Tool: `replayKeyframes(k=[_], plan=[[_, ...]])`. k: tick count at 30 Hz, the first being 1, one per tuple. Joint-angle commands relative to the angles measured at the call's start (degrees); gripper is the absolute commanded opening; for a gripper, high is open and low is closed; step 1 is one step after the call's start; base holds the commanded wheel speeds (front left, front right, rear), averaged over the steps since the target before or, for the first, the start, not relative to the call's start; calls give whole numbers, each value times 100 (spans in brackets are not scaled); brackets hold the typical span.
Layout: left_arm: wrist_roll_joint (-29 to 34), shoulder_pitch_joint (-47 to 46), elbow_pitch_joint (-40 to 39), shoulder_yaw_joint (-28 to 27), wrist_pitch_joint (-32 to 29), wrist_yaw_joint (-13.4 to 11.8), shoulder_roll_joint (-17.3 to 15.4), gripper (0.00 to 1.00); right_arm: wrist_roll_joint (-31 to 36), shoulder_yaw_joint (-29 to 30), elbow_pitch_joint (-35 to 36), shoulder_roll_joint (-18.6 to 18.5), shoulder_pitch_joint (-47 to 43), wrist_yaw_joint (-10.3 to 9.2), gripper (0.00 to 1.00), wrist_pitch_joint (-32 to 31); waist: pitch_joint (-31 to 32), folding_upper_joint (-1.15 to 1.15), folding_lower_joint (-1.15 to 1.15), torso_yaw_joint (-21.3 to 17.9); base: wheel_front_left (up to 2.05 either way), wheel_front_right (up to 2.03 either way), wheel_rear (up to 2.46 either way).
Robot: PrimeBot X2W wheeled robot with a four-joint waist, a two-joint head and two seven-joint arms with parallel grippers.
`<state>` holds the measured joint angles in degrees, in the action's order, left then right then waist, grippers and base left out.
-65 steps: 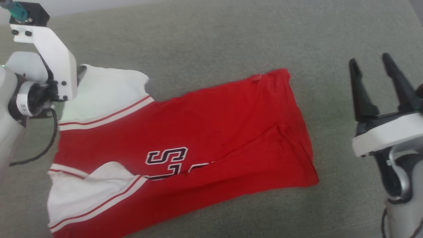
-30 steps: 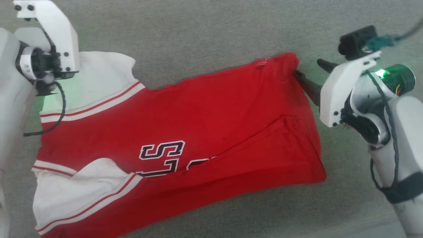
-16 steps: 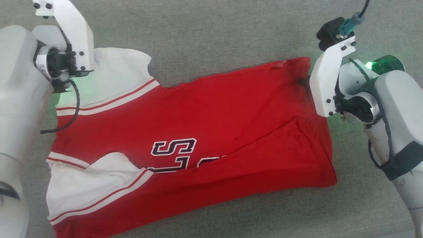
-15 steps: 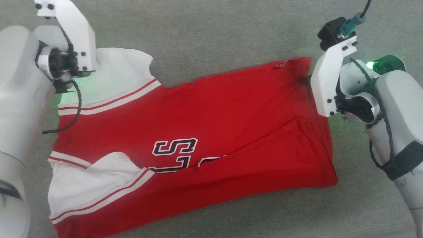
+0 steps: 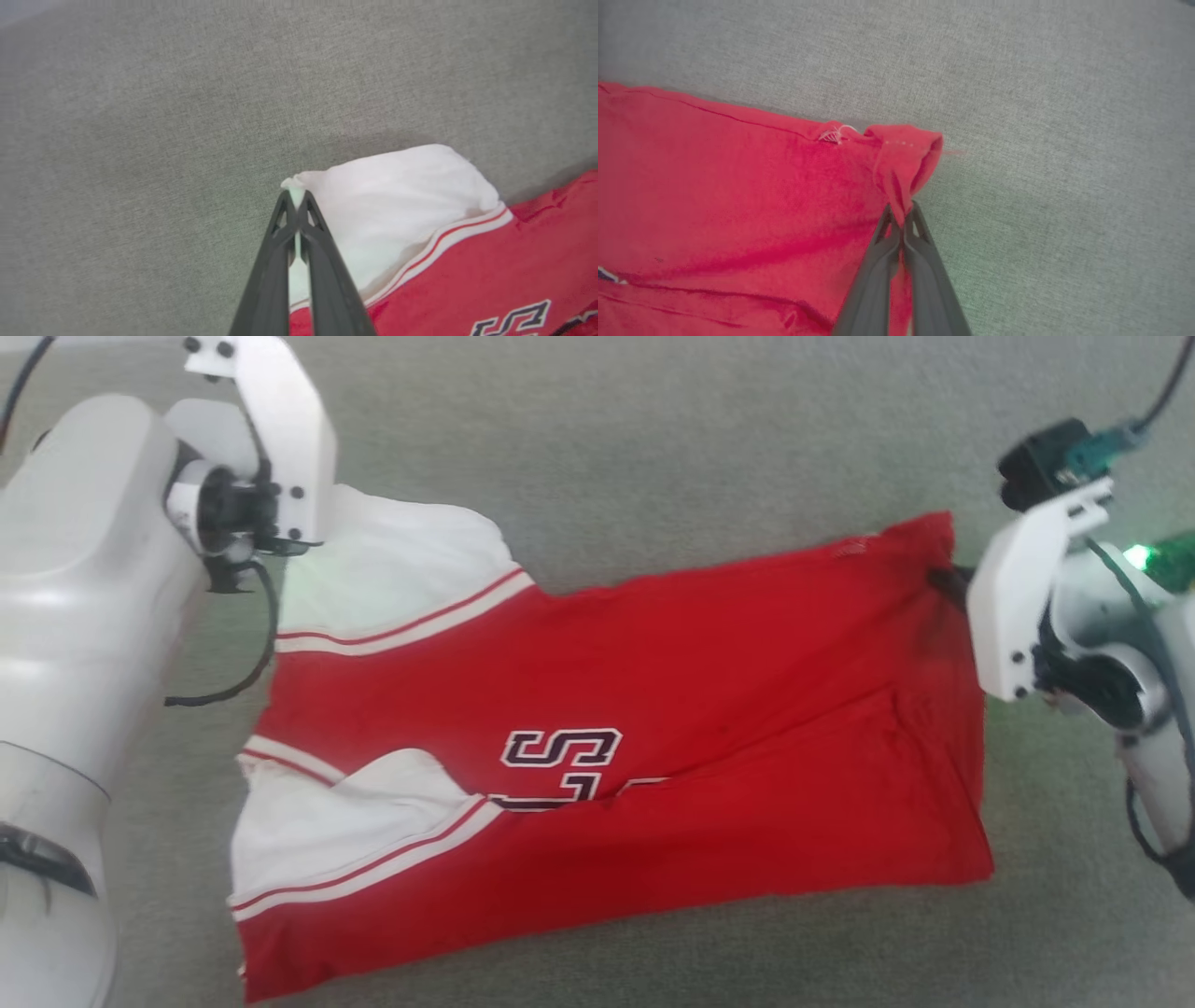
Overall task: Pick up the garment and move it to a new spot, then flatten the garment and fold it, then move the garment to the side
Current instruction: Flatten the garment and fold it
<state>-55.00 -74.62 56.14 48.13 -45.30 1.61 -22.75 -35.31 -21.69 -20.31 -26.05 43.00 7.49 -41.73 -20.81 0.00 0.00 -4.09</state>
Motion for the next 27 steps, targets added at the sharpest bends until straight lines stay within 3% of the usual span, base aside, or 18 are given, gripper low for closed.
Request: replayKeyframes(k=[1,5,10,13,20,21,27], plan=[[37,104,-99,18,-55,-19,5,0,-40,75,129,-60,-180,0,0,-40,153,0,0,152,0,0,0],[-25,379,-627,64,-232,-139,-143,0,-36,360,579,-221,-670,0,0,-175,336,0,0,297,0,0,0],[-64,944,-1885,105,-515,-539,-553,0,58,830,1134,-364,-1426,0,0,-394,530,0,0,463,0,0,0],[-125,1414,-2949,95,-704,-932,-934,0,133,1210,1442,-319,-1903,0,0,-566,601,0,0,542,0,0,0],[-299,2630,-5509,78,-1121,-2105,-1858,0,383,1950,1966,-3,-2774,0,0,-1007,664,0,0,610,0,0,0],[-299,2630,-5509,78,-1121,-2105,-1858,0,383,1950,1966,-3,-2774,0,0,-1007,664,0,0,610,0,0,0],[-450,3571,-6534,134,-1135,-2782,-2250,0,584,2233,2051,368,-3209,0,0,-1297,654,0,0,625,0,0,0]])
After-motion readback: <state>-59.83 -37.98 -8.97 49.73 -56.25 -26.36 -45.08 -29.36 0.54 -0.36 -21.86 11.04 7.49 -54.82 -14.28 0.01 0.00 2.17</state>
